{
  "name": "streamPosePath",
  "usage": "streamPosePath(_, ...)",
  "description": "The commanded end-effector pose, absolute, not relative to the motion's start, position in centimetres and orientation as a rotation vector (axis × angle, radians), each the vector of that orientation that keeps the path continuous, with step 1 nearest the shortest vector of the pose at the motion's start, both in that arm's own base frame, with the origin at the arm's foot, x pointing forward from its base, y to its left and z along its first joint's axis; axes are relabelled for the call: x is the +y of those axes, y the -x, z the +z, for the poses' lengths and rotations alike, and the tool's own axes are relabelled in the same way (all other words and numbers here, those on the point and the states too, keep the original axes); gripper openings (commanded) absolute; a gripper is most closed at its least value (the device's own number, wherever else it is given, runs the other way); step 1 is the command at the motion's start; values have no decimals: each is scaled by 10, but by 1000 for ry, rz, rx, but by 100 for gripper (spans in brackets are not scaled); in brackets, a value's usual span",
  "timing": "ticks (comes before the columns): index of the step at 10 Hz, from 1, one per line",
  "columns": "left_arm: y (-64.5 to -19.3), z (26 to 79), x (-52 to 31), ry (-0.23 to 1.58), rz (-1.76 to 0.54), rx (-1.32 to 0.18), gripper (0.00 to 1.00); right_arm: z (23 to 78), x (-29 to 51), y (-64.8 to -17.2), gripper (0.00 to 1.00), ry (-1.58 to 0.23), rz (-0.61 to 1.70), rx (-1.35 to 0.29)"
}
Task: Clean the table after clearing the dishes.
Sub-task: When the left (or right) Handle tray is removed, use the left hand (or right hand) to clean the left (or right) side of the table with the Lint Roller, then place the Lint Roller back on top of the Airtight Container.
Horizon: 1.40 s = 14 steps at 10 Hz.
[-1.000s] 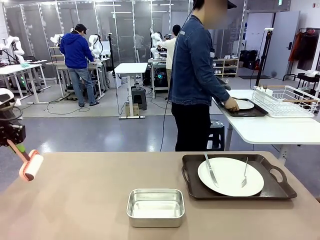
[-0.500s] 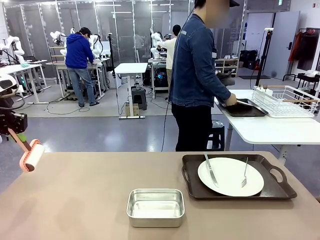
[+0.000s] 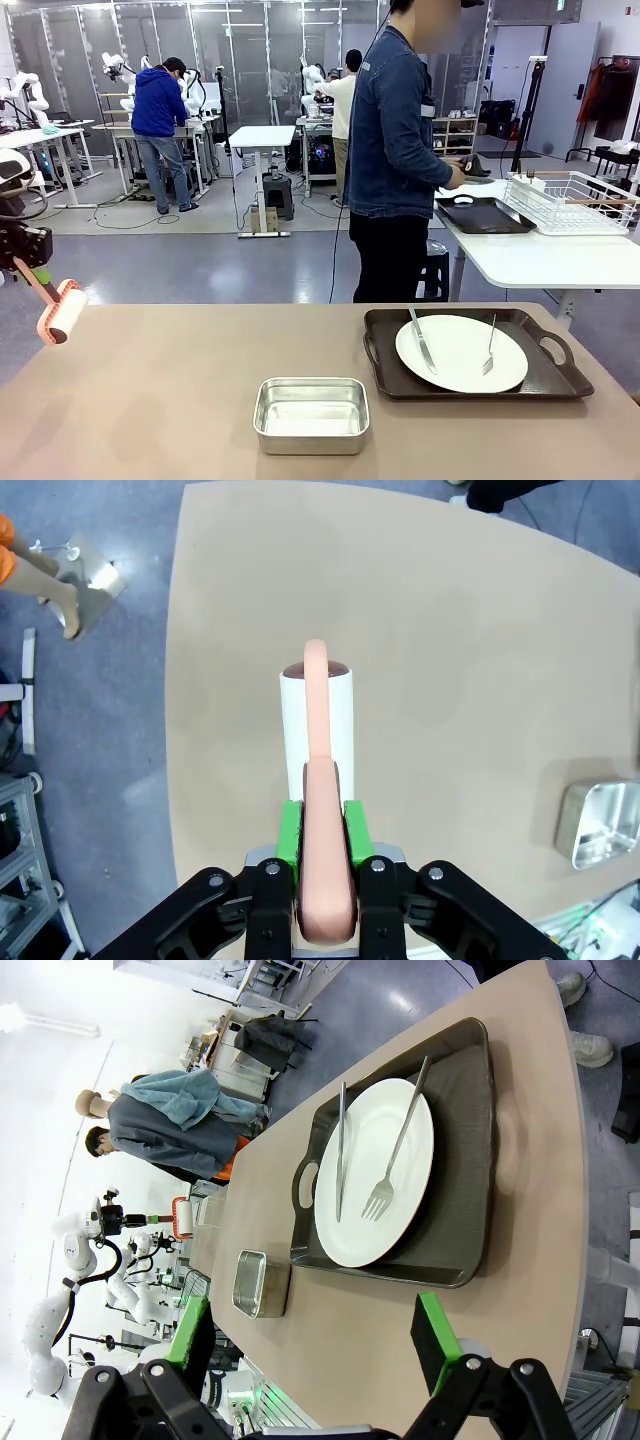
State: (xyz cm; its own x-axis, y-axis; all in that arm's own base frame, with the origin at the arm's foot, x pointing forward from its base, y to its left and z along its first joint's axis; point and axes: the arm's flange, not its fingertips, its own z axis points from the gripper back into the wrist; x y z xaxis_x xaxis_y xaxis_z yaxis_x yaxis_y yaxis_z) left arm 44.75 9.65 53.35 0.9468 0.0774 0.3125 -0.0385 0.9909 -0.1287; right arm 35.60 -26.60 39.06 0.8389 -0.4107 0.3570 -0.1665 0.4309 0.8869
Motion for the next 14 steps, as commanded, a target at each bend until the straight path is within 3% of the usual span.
streamPosePath(1,-448,535,97,114,62,-333,22,393,-266,-355,100,-1134,-160,-593)
streamPosePath(7,-448,534,96,122,58,-323,22,393,-266,-355,100,-1134,-160,-593)
streamPosePath(10,-448,591,-4,-65,-321,-371,22,393,-266,-355,100,-1134,-160,-593)
streamPosePath(14,-402,613,-149,-131,-825,-383,22,393,-266,-355,100,-1134,-160,-593)
